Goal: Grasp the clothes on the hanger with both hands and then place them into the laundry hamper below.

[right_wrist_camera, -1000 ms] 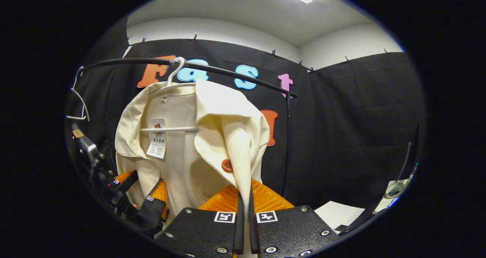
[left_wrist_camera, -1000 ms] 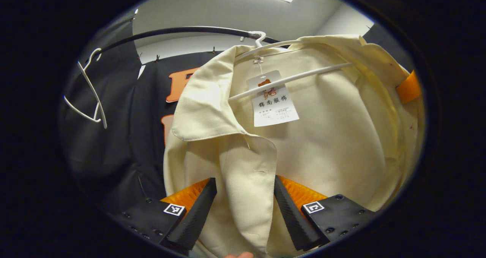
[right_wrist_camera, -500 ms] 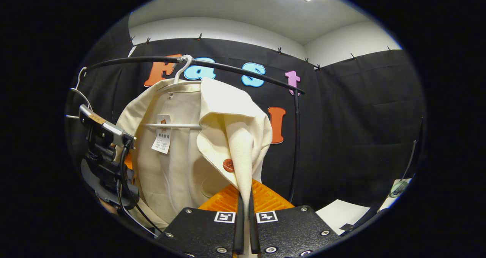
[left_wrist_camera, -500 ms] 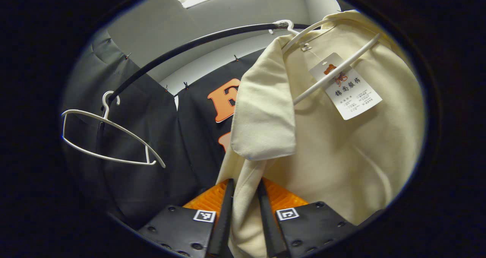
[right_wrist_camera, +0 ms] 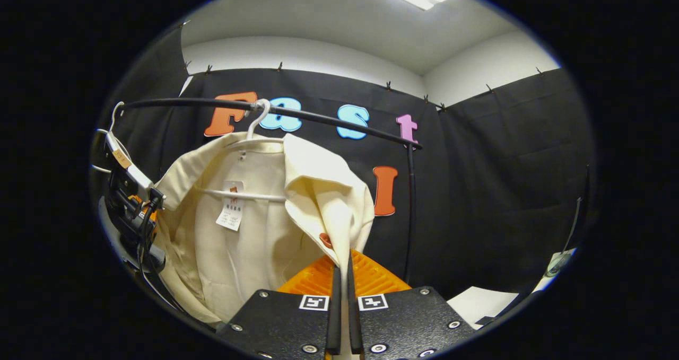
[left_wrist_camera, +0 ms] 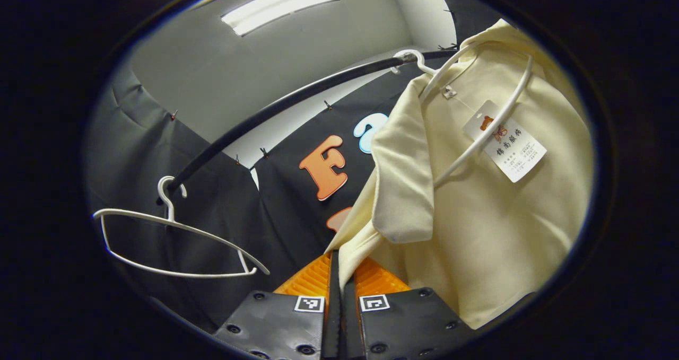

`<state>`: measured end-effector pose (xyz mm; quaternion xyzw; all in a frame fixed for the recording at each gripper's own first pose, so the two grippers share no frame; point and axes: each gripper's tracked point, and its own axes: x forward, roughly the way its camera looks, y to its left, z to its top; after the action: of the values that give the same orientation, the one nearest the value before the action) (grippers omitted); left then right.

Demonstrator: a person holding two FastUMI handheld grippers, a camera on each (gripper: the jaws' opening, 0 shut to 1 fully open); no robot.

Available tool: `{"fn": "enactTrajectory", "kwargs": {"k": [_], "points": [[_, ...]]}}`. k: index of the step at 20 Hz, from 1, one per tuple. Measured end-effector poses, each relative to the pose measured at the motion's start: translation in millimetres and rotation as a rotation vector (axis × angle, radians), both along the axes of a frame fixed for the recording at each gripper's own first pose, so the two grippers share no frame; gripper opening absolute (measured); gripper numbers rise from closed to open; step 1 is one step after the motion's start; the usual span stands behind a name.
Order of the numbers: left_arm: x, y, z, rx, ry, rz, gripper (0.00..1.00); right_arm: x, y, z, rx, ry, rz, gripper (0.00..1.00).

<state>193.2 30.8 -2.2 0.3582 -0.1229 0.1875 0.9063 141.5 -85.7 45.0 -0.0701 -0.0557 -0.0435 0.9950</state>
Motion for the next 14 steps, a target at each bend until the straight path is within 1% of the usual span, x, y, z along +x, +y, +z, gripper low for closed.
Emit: {"fn": "enactTrajectory", "kwargs": {"k": [1,2,3,5,8,10,12,14], "points": [[-1.4,4.2,12.5,0.022,-0.019,0.012,0.07,-4.1,-7.5,10.8,-0.021,-0.024,-0.017,0.05],[-1.2,7.9,24.7,0.050,-0.037,0.021,0.13,-6.8,-13.1,18.7,-0.043,-0.035,-0.034,0.05],[-0.6,10.0,38.1,0.087,-0.064,0.030,0.10,-6.9,-19.2,23.9,-0.054,-0.037,-0.049,0.05],[6.4,13.3,61.1,0.147,-0.104,0.037,0.10,-4.8,-26.8,39.9,-0.035,-0.052,-0.063,0.04],[23.1,18.0,73.8,0.150,-0.105,0.023,0.10,1.2,-50.2,66.8,-0.013,-0.074,-0.092,0.03],[34.2,23.6,78.8,0.169,-0.118,0.027,0.10,9.9,-64.4,86.0,-0.016,-0.089,-0.105,0.02],[43.3,24.3,82.2,0.189,-0.134,0.024,0.10,25.8,-70.9,103.0,-0.030,-0.107,-0.113,0.02],[54.0,23.7,77.3,0.164,-0.134,0.006,0.10,45.2,-81.0,120.5,-0.029,-0.119,-0.119,0.02]]}}
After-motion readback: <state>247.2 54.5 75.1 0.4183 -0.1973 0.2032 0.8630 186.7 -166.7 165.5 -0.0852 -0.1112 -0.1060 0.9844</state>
